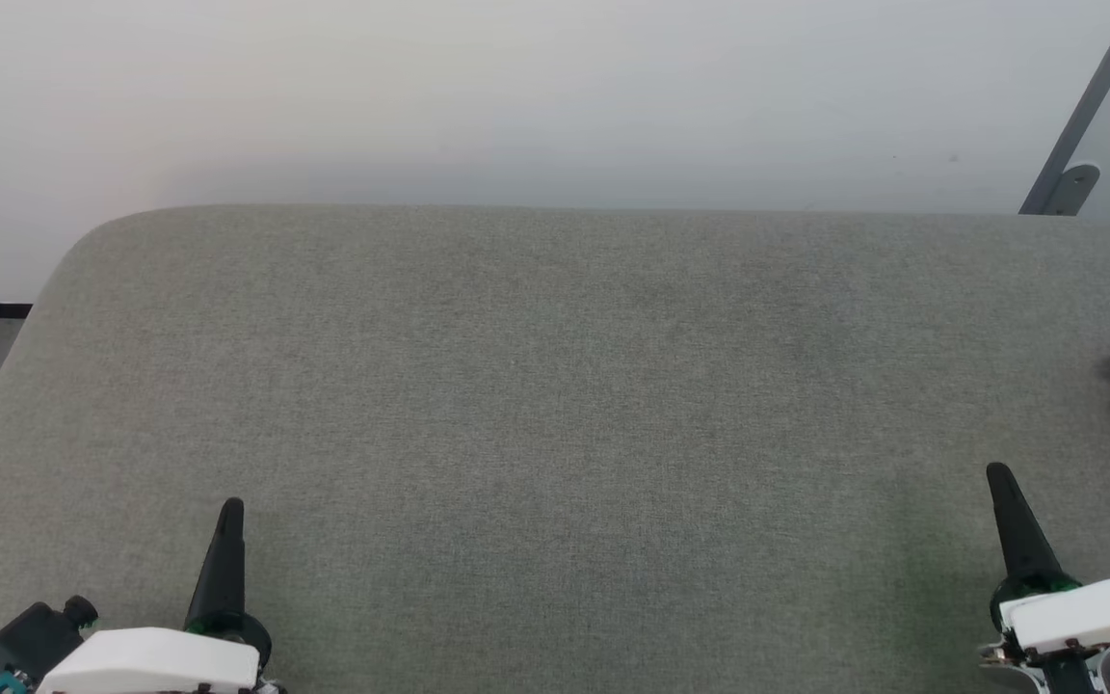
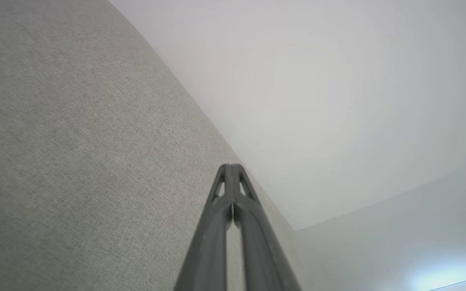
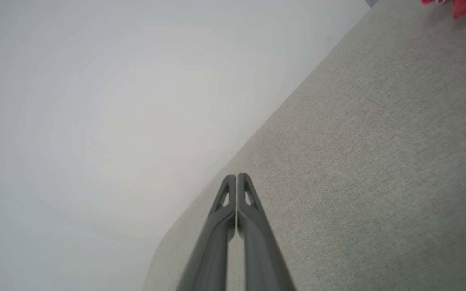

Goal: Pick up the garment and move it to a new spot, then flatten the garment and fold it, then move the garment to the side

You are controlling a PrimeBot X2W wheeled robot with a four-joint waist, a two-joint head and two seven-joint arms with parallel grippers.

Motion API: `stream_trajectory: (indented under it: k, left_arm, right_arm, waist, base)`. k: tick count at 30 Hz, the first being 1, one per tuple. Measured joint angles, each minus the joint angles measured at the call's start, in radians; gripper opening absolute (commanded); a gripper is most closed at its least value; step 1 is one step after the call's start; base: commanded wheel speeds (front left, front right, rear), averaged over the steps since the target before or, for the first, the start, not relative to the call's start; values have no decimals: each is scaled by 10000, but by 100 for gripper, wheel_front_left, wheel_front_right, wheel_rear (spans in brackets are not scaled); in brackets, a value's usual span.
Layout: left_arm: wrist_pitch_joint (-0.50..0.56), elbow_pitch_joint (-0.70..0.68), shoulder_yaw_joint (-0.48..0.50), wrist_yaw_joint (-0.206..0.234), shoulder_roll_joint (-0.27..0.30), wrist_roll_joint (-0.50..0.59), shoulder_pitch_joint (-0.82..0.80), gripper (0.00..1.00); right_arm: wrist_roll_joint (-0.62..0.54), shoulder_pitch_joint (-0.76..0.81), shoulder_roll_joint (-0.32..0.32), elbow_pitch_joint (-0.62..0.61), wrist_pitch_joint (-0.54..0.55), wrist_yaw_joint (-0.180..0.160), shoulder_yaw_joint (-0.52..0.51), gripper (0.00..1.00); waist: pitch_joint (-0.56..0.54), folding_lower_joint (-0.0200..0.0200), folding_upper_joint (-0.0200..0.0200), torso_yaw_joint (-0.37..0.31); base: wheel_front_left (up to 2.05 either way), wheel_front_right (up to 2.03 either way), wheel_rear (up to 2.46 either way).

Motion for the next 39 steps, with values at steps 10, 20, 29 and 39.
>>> stream_trajectory:
  k: [10, 20, 29, 39]
  left_arm:
    - [276, 109, 71, 0, -65, -1108, -262, 0]
    - [552, 228, 167, 0, -115, -1952, -465, 0]
    - [786, 324, 242, 0, -159, -2755, -662, 0]
    - [997, 420, 324, 0, -222, -3494, -833, 0]
  right_arm:
    - [1009, -209, 148, 167, 174, -2, -21, 0]
    - [1862, -379, 307, 265, 353, -2, -33, 0]
    - [2554, -568, 405, 330, 512, 0, -50, 0]
    - [3260, -705, 533, 453, 650, 0, -65, 0]
  waist:
    - [2, 0, 0, -81]
    - [4, 0, 0, -154]
    - [6, 0, 0, -219]
    - [8, 0, 0, -292]
  base:
    - [0, 0, 0]
    - [0, 0, 0]
    - [0, 0, 0]
    - [0, 0, 0]
